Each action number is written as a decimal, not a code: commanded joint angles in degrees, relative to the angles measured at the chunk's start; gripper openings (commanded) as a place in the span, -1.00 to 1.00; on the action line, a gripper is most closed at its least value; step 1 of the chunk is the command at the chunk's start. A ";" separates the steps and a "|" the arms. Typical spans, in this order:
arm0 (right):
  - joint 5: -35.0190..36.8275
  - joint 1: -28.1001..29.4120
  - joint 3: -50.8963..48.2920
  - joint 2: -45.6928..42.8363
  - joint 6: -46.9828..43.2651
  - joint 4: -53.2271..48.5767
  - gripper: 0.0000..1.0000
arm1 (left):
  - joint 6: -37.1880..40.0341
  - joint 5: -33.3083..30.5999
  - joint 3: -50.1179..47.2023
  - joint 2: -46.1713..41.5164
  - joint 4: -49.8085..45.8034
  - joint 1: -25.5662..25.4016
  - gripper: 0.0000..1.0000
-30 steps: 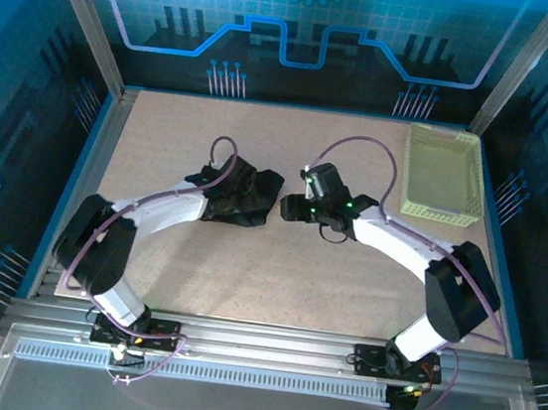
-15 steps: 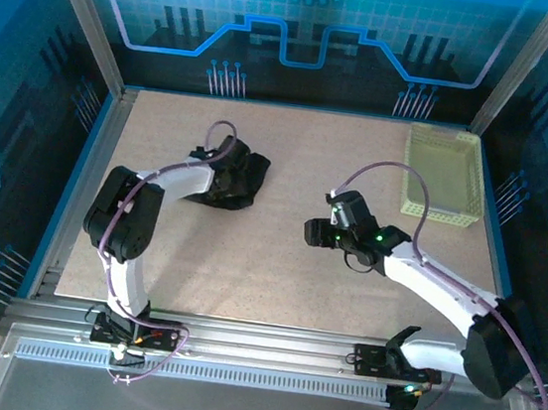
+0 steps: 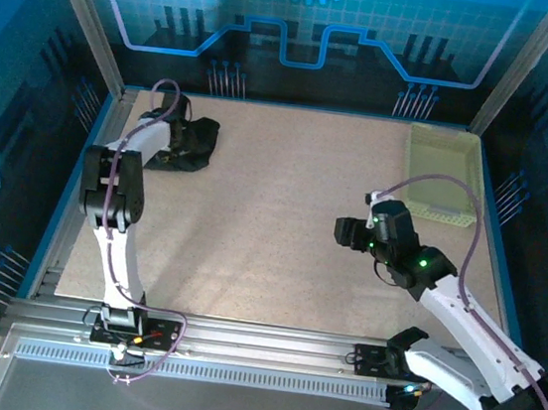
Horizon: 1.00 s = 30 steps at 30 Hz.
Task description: Fold the inside-out t-shirt
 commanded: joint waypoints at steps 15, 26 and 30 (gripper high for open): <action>9.48 -19.24 -9.37 18.67 -18.89 33.61 0.77 | 18.79 -0.32 -57.22 -44.88 50.48 -1.99 0.98; -5.25 -25.64 -18.44 25.95 -25.31 62.79 0.79 | 24.39 9.82 -67.30 -30.83 80.27 -3.49 0.98; -10.67 -26.95 -20.17 30.14 -26.73 70.41 0.80 | 24.64 10.51 -69.53 -30.01 84.48 -3.49 0.98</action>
